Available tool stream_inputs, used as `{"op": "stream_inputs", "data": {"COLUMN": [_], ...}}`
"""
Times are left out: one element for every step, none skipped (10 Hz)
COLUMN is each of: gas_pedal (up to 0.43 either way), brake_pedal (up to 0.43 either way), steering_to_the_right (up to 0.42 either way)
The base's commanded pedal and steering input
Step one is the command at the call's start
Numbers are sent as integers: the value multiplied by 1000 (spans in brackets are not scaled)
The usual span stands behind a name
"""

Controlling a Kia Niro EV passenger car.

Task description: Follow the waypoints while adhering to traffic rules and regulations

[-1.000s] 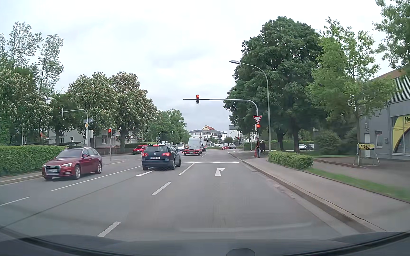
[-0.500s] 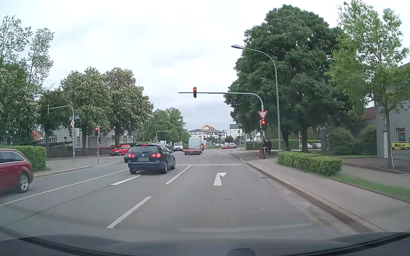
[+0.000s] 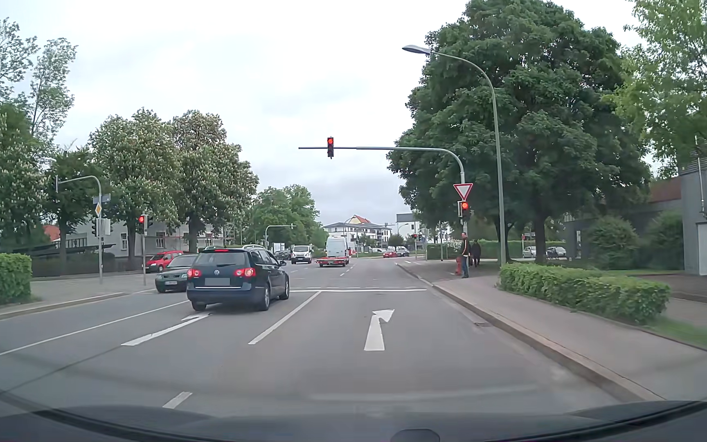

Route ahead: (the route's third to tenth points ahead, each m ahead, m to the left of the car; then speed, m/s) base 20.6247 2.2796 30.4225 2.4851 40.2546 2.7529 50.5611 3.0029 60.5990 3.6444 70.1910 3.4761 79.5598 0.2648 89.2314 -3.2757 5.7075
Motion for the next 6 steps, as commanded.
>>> {"op": "stream_inputs", "data": {"gas_pedal": [0, 0, 0, 0, 0, 0], "brake_pedal": [220, 220, 220, 220, 220, 220], "steering_to_the_right": [-2, -2, -2, -2, -1, -2]}}
